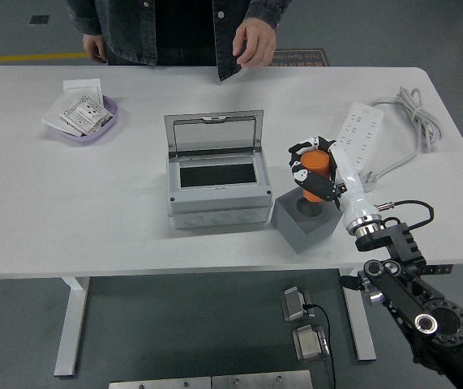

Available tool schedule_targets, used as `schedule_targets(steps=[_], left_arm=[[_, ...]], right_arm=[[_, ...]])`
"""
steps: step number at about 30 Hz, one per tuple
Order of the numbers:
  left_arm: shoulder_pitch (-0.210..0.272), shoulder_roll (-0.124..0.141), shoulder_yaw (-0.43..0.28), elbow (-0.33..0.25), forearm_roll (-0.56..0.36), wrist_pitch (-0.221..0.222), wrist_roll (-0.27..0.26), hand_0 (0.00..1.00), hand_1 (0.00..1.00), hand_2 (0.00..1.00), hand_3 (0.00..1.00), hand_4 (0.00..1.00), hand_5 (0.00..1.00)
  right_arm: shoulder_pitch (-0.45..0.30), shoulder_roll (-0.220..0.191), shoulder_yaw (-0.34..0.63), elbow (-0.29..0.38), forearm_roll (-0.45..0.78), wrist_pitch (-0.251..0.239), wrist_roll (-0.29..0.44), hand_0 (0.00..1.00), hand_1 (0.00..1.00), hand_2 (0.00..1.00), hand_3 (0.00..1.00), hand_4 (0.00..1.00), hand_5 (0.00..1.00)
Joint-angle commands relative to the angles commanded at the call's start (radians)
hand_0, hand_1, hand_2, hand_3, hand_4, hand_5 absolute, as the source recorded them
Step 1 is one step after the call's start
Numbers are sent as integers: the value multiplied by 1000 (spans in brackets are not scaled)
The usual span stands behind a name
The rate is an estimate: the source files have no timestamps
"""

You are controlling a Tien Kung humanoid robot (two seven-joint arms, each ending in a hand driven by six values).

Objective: Pick up the cylinder from the cube,place it in the box,flap close box

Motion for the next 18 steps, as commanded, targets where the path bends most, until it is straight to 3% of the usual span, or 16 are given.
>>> schedule_targets(steps=[1,2,7,8,13,14,18], left_arm=[[0,0,-2,0,2,0,0,696,701,632,667,752,545],[-1,1,-3,0,3,0,0,695,700,630,666,751,546],[-2,3,-8,0,9,0,0,695,700,630,666,751,546],[-3,4,-9,0,10,0,1,696,700,630,665,751,545],[-3,6,-16,0,17,0,4,696,700,630,665,751,545],[-2,7,-18,0,18,-1,4,695,700,630,664,751,545],[-1,9,-21,0,22,-1,6,695,700,630,664,751,545]], right_arm=[[20,-2,-14,-5,-27,-7,-13,416,179,246,222,2,2],[35,-3,-24,-9,-48,-11,-22,355,177,246,223,2,2],[120,4,-75,-47,-160,-27,-70,355,177,246,223,2,2],[142,8,-87,-62,-186,-29,-81,209,168,247,223,2,2],[213,27,-141,-120,-274,-31,-120,209,168,247,223,2,2],[226,31,-154,-131,-287,-30,-129,76,140,246,222,2,2],[271,52,-213,-171,-311,-26,-159,76,140,246,222,2,2]])
